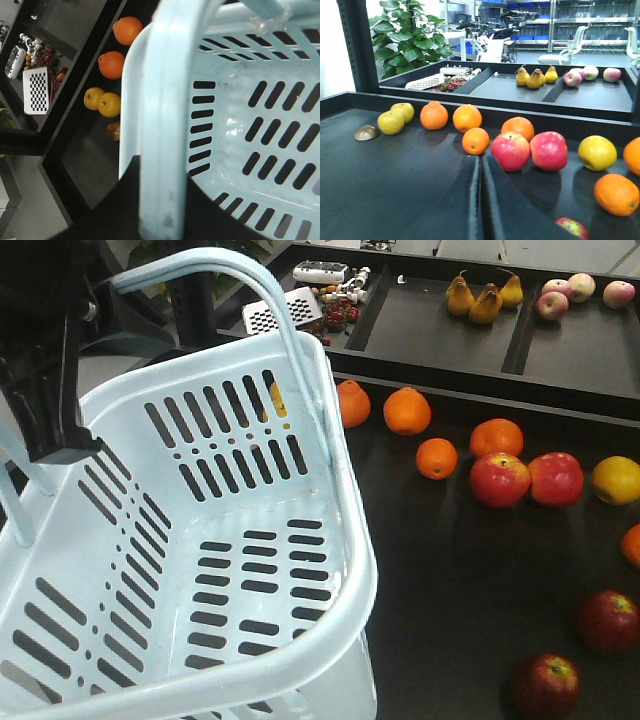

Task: Pick three apples into basket with both arms
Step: 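Drive the base alongside the fruit table holding the basket aloft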

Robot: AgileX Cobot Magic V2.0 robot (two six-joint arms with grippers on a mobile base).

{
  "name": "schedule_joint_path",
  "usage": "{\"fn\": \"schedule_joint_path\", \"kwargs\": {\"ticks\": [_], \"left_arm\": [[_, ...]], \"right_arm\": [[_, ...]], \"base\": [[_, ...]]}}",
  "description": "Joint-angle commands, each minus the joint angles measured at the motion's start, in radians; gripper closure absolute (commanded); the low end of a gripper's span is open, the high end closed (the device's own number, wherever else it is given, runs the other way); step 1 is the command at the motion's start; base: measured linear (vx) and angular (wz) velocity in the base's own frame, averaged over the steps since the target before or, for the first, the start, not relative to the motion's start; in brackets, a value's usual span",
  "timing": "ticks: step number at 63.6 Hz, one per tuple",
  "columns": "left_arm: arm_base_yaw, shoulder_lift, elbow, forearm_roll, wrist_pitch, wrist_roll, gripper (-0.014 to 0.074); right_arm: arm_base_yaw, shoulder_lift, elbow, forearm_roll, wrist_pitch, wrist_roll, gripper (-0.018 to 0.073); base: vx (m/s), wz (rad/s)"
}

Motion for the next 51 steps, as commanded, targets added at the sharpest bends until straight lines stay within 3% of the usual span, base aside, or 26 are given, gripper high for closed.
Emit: {"fn": "schedule_joint_path", "kwargs": {"ticks": [1,51], "left_arm": [[-0.003,-0.025,-0.034,0.003,-0.044,-0.012,0.0603],[-0.003,-0.02,-0.034,0.002,-0.045,-0.012,0.0603]], "right_arm": [[-0.006,-0.01,0.014,-0.008,-0.079,0.0,0.0568],[-0.006,-0.01,0.014,-0.008,-0.079,0.0,0.0568]], "base": [[0.02,-0.08],[0.01,-0.04]]}}
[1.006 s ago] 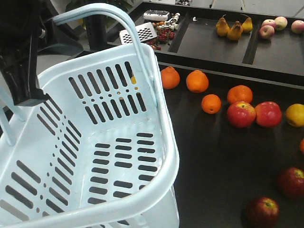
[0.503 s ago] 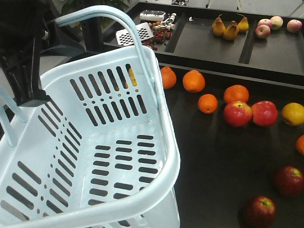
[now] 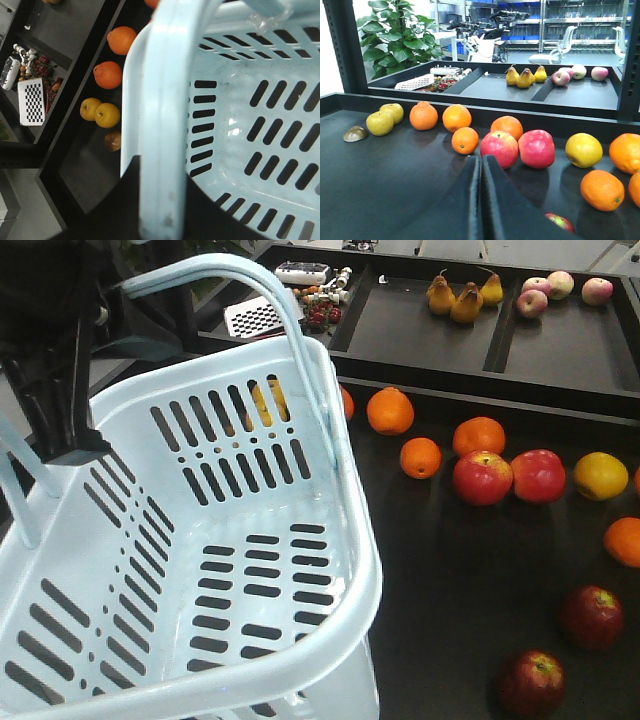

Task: Pick three apples into basket with both arms
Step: 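Drive the base alongside the fruit table holding the basket aloft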

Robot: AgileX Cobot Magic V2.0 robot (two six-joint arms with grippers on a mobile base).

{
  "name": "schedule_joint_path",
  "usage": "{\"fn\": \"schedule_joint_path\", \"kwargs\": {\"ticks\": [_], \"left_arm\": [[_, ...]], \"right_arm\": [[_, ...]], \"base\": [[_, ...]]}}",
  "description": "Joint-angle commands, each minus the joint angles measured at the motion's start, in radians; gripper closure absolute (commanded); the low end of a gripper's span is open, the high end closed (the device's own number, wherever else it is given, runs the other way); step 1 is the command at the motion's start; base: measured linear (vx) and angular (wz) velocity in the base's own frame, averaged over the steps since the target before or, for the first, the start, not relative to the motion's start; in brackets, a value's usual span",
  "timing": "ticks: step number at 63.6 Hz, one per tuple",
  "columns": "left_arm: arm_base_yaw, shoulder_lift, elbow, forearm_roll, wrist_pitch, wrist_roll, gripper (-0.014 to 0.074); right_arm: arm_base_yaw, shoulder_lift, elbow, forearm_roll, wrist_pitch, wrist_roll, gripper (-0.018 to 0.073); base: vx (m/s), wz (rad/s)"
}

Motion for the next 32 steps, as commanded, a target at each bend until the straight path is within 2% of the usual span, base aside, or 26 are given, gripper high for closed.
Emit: {"fn": "schedule_joint_path", "kwargs": {"ticks": [1,32], "left_arm": [[-0.002,-0.032,-0.034,0.002,-0.043,-0.012,0.0603],[-0.002,-0.032,-0.034,0.006,-0.043,-0.012,0.0603]], "right_arm": [[-0.006,-0.01,0.014,-0.008,-0.08,-0.001,0.0568],[-0.006,-0.01,0.014,-0.008,-0.08,-0.001,0.0568]], "base": [[-0.01,0.05],[0.01,-0.03]]}}
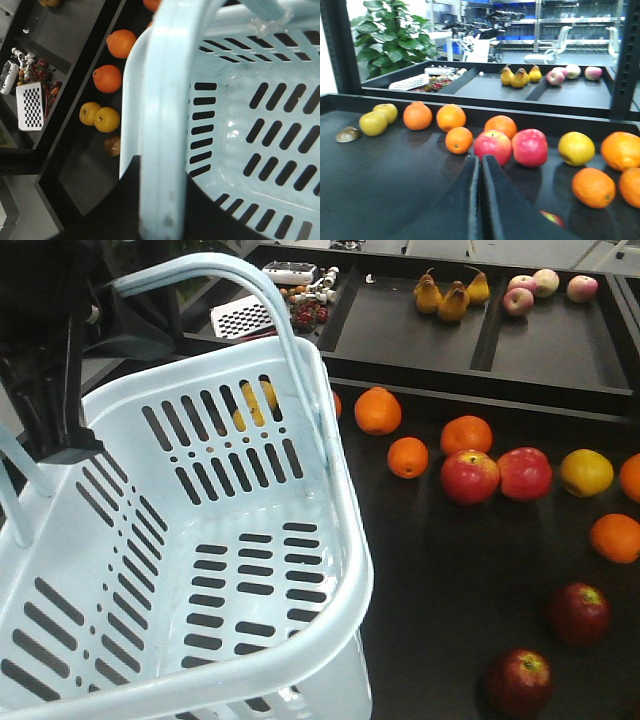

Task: Pick three apples into basket with both arms
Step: 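Drive the base alongside the fruit table holding the basket aloft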

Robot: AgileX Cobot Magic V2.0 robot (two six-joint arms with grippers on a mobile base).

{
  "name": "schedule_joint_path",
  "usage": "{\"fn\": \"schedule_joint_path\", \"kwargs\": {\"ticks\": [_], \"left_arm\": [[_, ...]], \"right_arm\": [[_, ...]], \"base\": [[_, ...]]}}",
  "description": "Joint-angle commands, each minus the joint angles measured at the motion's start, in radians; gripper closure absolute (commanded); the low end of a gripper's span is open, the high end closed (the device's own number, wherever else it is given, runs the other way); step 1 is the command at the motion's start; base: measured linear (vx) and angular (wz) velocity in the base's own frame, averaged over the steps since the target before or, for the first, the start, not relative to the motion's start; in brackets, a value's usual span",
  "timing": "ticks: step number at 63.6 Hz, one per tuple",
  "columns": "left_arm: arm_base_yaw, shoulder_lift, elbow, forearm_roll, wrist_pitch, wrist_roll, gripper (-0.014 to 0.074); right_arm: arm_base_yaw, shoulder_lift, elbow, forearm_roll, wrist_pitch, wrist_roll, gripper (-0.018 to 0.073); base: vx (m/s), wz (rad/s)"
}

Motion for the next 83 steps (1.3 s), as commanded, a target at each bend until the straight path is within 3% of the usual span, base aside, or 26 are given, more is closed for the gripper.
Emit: {"fn": "schedule_joint_path", "kwargs": {"ticks": [1,6,20,31,75,83], "left_arm": [[-0.002,-0.028,-0.034,0.009,-0.05,-0.012,0.0603],[-0.002,-0.028,-0.034,0.04,-0.051,-0.012,0.0603],[-0.002,-0.029,-0.034,0.035,-0.05,-0.012,0.0603],[-0.002,-0.028,-0.034,-0.003,-0.05,-0.012,0.0603],[-0.002,-0.028,-0.034,-0.008,-0.05,-0.012,0.0603],[-0.002,-0.028,-0.034,-0.036,-0.05,-0.012,0.0603]], "right_arm": [[-0.006,-0.01,0.014,-0.008,-0.079,-0.001,0.0568],[-0.006,-0.01,0.014,-0.008,-0.079,-0.001,0.0568],[-0.006,-0.01,0.014,-0.008,-0.079,-0.001,0.0568],[-0.006,-0.01,0.014,-0.008,-0.079,-0.001,0.0568],[-0.006,-0.01,0.014,-0.008,-0.079,-0.001,0.0568],[-0.006,-0.01,0.014,-0.008,-0.079,-0.001,0.0568]], "base": [[0.03,-0.21],[0.02,-0.2],[-0.01,-0.03],[0.0,0.03],[0.0,-0.04],[0.0,0.01]]}}
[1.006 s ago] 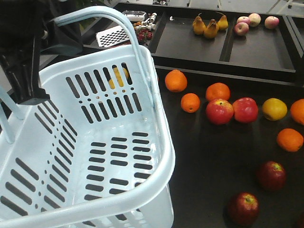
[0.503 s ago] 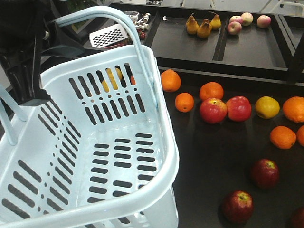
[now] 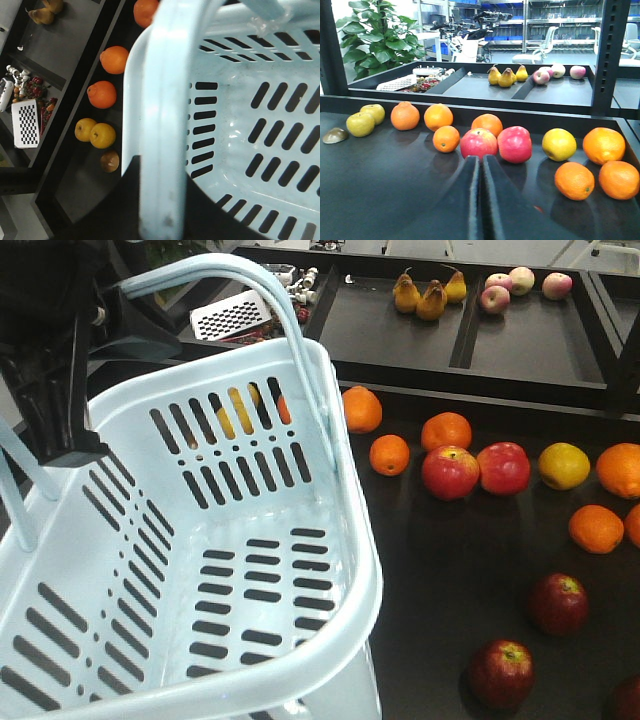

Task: Pick three apples into basket with both arms
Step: 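Drive the base alongside the fruit table holding the basket aloft, then move the base closer to the table edge with the basket raised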

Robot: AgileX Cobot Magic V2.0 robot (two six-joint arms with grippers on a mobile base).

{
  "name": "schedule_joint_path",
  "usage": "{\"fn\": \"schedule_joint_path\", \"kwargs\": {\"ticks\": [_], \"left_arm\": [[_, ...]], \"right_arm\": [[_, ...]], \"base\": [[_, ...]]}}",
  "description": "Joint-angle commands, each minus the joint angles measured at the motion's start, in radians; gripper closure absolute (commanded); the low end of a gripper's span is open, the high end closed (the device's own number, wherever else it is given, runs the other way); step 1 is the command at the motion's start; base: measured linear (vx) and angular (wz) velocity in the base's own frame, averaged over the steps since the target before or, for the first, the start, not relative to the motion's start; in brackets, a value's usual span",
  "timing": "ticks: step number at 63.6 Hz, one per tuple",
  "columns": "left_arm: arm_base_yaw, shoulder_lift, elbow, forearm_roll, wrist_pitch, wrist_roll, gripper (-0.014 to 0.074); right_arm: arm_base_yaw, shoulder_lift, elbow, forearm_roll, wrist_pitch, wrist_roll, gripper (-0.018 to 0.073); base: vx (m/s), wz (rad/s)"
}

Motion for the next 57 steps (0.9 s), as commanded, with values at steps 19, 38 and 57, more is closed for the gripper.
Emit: {"fn": "schedule_joint_path", "kwargs": {"ticks": [19,38,57], "left_arm": [[-0.001,-0.028,-0.034,-0.055,-0.047,-0.011,0.0603],[-0.001,-0.028,-0.034,-0.074,-0.047,-0.011,0.0603],[-0.001,-0.027,-0.034,-0.125,-0.047,-0.011,0.0603]], "right_arm": [[-0.006,-0.01,0.014,-0.008,-0.08,-0.001,0.0568],[-0.006,-0.01,0.014,-0.008,-0.08,-0.001,0.0568],[0.004,-0.01,0.014,-0.008,-0.082,-0.001,0.0568]], "base": [[0.02,-0.16],[-0.02,0.0],[0.03,-0.16]]}}
